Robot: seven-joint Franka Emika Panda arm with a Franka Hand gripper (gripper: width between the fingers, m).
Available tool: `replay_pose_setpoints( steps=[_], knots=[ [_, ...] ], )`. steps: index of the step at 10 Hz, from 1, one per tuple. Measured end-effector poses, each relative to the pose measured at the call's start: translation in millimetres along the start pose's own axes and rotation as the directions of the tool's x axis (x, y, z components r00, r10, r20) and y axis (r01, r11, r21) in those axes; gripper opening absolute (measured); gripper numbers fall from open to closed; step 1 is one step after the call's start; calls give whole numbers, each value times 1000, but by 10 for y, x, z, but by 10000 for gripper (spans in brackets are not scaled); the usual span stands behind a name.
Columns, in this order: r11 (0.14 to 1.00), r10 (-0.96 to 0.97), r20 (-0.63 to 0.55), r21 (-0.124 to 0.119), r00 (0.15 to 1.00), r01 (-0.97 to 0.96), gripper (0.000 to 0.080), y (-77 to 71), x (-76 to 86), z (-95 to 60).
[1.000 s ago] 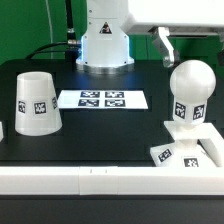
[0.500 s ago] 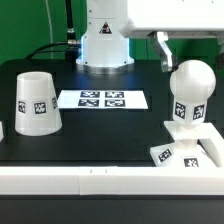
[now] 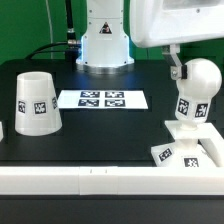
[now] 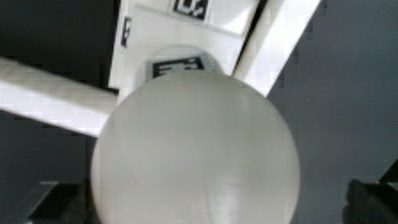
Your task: Assemble lamp
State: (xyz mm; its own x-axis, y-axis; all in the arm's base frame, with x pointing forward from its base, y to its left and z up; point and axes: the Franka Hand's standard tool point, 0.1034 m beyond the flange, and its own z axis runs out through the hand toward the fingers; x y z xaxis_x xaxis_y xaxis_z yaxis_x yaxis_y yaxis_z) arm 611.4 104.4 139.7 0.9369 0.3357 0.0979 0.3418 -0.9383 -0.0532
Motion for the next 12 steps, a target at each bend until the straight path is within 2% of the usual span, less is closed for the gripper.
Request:
replay_pose_setpoints(
  steps=[1,2,10,11,12],
  knots=[
    [1000,-1,75,20,997,-1,699,-15,-20,7],
    [1000,0,90,26,996,-2,699,0,27,26],
    [1000,-26,58,16,998,25,699,93,7,125],
    [1000,-26,60,17,998,25,574,93,2,142],
    [999,-29,58,17,998,28,576,93,5,142]
  ],
)
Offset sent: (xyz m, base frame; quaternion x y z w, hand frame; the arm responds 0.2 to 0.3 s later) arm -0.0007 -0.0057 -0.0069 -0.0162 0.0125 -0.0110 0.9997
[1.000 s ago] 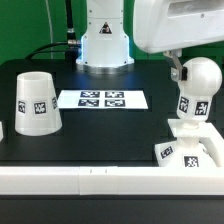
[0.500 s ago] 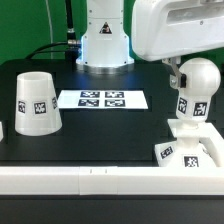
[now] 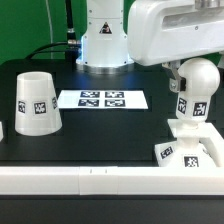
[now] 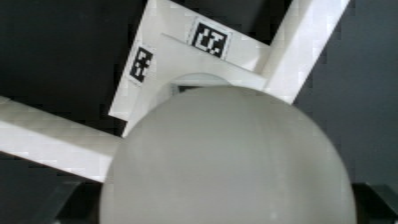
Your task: Assemble lamp
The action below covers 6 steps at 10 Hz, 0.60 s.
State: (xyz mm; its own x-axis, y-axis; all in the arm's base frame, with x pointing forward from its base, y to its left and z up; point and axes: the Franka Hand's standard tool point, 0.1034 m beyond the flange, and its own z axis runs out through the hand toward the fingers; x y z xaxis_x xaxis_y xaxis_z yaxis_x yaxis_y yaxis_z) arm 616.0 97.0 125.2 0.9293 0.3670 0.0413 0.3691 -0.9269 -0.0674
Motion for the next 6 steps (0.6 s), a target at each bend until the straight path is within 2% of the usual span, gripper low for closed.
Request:
replay_pose_setpoints(
  steps=[5,6],
  knots=[
    [1000,15,0,1,1000,-15,576,-2,1,-1],
    [983,182,-10,2,983,-182,576,-27,17,-17]
  ],
)
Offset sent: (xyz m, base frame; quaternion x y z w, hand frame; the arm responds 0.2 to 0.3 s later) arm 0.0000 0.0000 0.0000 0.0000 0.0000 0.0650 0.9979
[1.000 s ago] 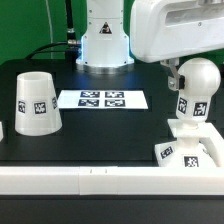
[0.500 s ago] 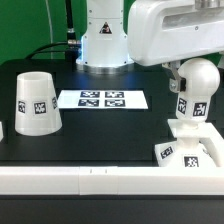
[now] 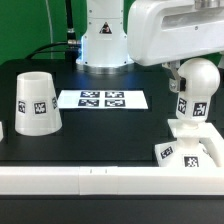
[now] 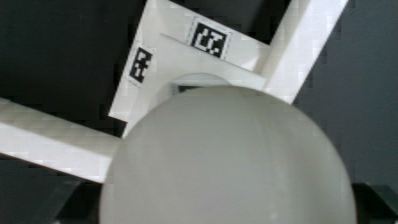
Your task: Assemble lamp
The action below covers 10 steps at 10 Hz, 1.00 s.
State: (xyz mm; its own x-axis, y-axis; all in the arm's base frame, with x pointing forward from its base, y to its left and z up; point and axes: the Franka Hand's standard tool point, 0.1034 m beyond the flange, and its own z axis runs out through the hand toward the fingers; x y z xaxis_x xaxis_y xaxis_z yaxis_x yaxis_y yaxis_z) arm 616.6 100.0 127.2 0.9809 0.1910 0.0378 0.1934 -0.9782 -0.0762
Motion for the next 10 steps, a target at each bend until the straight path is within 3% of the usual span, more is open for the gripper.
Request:
replay_pose_setpoints(
  steps=[2,5,8,10],
  knots=[
    [978,207,-14,5,978,-207,577,-17,19,-17],
    [859,511,-18,19,859,-511,577,19,27,-15],
    [693,721,-4,28,693,-721,578,37,13,-3],
    [448,893,23,38,449,-893,578,-5,-1,10]
  ],
)
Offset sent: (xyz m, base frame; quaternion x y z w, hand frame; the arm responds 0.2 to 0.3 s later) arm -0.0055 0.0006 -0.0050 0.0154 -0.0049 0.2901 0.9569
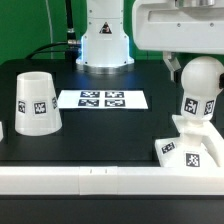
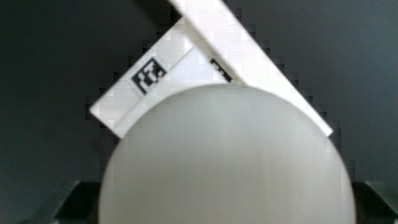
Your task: Assemble lamp
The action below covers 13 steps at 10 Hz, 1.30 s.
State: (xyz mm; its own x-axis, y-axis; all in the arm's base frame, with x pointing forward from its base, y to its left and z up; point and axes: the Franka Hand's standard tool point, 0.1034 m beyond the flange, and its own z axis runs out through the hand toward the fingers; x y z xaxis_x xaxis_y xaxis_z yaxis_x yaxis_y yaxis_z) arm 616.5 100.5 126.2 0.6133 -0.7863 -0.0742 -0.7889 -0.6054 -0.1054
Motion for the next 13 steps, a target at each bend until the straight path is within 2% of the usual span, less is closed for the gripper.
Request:
replay_pose_setpoints(
  steps=[1,3,4,5,6,8,11,12,13],
  knots=[
    [997,81,12,6,997,-81,578,-7,-13,3],
    [993,121,22,7,992,-121,578,1,-9,20],
    [992,128,23,7,992,-128,643,-4,-17,22],
    [994,106,23,7,994,-106,643,-4,-19,24],
    [998,68,22,8,997,-68,688,-3,-18,24],
    [996,-92,31,-4,995,92,696,22,0,0],
    [947,-322,30,4,946,322,698,21,-1,11],
    [912,-410,30,-1,912,410,698,35,6,12],
    [835,-550,32,-24,835,550,698,81,29,16]
  ],
)
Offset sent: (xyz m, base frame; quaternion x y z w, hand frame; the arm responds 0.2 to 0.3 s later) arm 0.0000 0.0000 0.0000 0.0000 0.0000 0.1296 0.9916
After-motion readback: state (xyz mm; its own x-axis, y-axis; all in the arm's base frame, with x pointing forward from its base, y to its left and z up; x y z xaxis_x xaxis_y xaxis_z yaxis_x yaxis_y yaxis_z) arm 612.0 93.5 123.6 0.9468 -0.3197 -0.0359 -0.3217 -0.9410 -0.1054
